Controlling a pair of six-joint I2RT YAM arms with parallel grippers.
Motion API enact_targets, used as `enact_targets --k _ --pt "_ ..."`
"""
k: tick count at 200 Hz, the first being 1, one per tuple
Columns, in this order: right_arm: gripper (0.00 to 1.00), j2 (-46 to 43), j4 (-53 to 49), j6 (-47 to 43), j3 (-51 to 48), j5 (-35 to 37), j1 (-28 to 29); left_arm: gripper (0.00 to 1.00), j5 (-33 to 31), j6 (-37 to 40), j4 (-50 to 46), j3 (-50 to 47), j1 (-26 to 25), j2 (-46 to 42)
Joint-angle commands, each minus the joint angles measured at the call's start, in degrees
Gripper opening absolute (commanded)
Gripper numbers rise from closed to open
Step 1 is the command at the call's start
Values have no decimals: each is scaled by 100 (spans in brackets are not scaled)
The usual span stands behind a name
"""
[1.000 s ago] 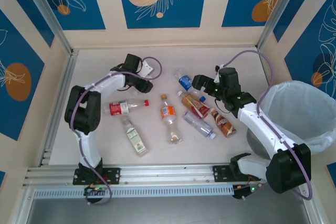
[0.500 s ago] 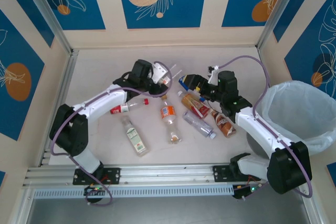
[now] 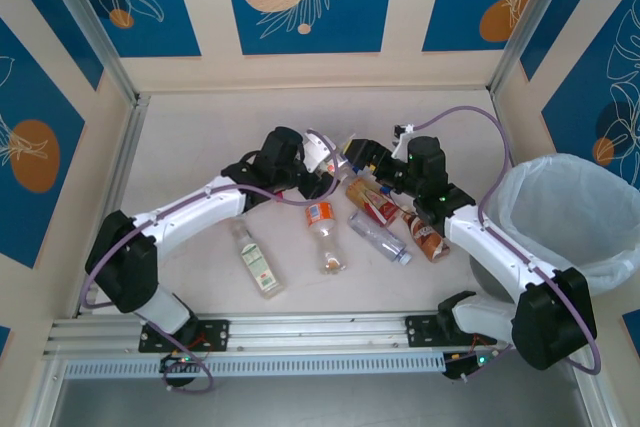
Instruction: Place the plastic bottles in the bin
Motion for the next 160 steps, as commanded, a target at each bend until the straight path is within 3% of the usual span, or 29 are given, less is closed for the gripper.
enact_targets --k 1,41,59,107,141,160 --pt "99 -157 -212 -153 106 340 -7 44 296 -124 228 -84 -61 -237" --pt "92 98 148 -426 331 -349 -5 45 460 -106 252 -113 -142 -268" --pt "85 191 268 -437 374 -336 14 45 433 -67 270 -113 -197 -273" --pt "52 164 354 -615 326 -226 32 45 336 31 231 -88 -255 -299" --pt "41 -16 170 -807 299 -144 32 46 424 -34 297 -106 -259 -329" --pt "38 -141 36 -943 308 -84 31 54 749 -76 429 -178 -253 -394"
